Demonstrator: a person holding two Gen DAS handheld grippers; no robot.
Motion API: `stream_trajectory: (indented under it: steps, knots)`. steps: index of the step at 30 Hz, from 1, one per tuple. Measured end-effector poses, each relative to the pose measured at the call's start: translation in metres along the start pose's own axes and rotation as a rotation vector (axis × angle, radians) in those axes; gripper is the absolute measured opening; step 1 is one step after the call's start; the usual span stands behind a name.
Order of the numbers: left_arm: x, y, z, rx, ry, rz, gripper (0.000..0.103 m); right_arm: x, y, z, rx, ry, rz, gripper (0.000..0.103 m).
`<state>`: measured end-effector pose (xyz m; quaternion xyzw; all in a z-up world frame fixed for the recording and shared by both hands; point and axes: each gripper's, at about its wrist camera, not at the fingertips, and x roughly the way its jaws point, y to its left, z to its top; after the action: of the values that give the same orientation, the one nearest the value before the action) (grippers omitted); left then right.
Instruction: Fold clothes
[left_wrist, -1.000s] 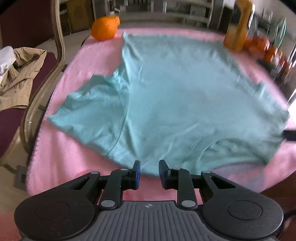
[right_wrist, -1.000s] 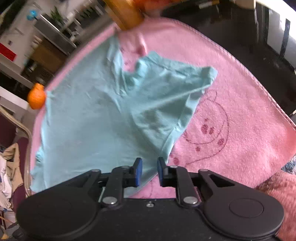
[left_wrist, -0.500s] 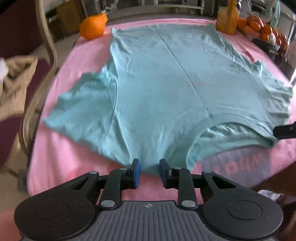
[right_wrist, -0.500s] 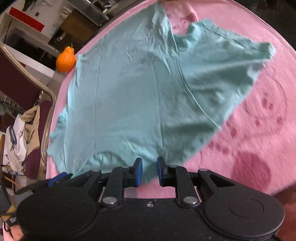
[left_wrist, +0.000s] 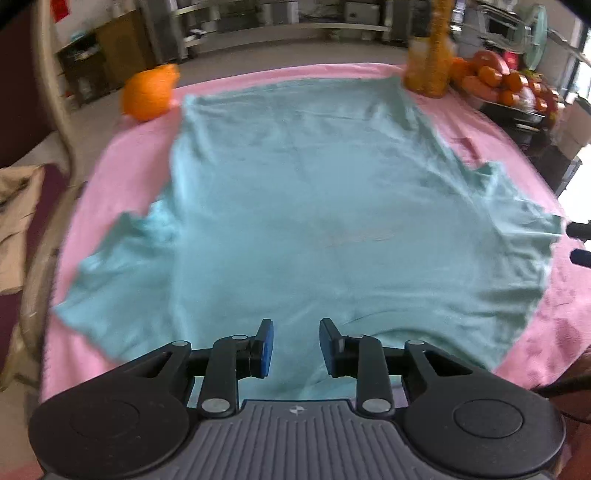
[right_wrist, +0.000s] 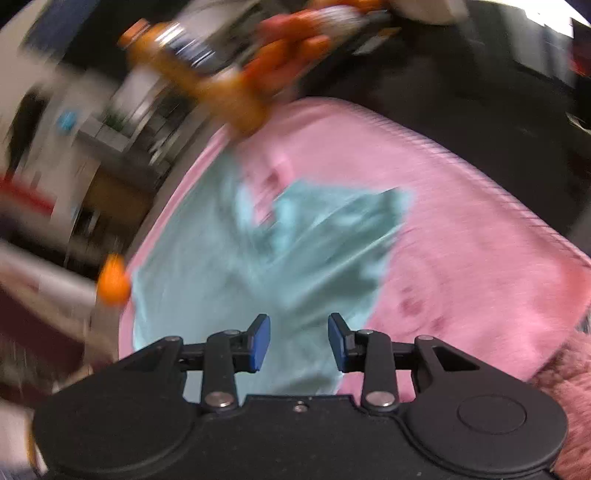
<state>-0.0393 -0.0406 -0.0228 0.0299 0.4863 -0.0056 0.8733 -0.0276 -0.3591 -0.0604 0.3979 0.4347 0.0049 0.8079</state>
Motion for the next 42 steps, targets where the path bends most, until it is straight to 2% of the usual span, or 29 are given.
stream_trajectory:
  steps: [3, 6, 8, 12, 14, 16, 20, 26, 29, 34, 36, 39, 42]
  knots:
    - [0.009, -0.010, -0.007, 0.035, -0.018, -0.026, 0.032, 0.001, -0.021, 0.019, 0.140, -0.081, -0.054, 0.035]
    - [0.015, -0.007, -0.012, 0.023, -0.012, -0.031, 0.032, 0.008, -0.042, 0.036, 0.248, -0.108, -0.071, 0.037]
    - [0.017, -0.005, -0.012, 0.011, -0.011, -0.039, 0.032, 0.016, -0.047, 0.042, 0.265, -0.121, -0.088, 0.037]
    - [0.020, -0.004, -0.012, 0.009, -0.015, -0.038, 0.032, 0.032, -0.041, 0.053, 0.233, -0.151, -0.146, 0.036]
    - [0.021, -0.005, -0.013, 0.018, -0.018, -0.029, 0.032, 0.040, -0.039, 0.055, 0.222, -0.159, -0.182, 0.029]
    - [0.021, -0.004, -0.013, 0.022, -0.023, -0.031, 0.032, 0.039, -0.038, 0.055, 0.204, -0.178, -0.185, 0.027]
    - [0.021, -0.002, -0.013, 0.022, -0.028, -0.026, 0.032, 0.046, -0.026, 0.049, 0.100, -0.172, -0.220, 0.007]
    - [0.018, -0.002, -0.014, 0.029, -0.057, -0.004, 0.032, 0.033, -0.016, 0.041, 0.031, -0.243, -0.196, 0.003]
    - [0.016, -0.002, -0.014, 0.028, -0.074, 0.007, 0.032, 0.025, 0.005, 0.032, -0.077, -0.277, -0.124, 0.003]
    - [0.013, 0.003, -0.018, 0.020, -0.082, 0.028, 0.032, 0.018, 0.060, 0.001, -0.388, -0.283, -0.004, 0.003]
    - [0.013, 0.006, -0.020, 0.012, -0.081, 0.037, 0.032, 0.019, 0.086, -0.024, -0.575, -0.246, 0.023, 0.003]
    - [0.014, 0.012, -0.022, -0.008, -0.075, 0.050, 0.032, 0.029, 0.115, -0.069, -0.870, -0.170, 0.006, 0.003]
    - [0.015, 0.016, -0.024, -0.022, -0.065, 0.055, 0.032, 0.045, 0.127, -0.111, -1.098, -0.083, -0.022, 0.003]
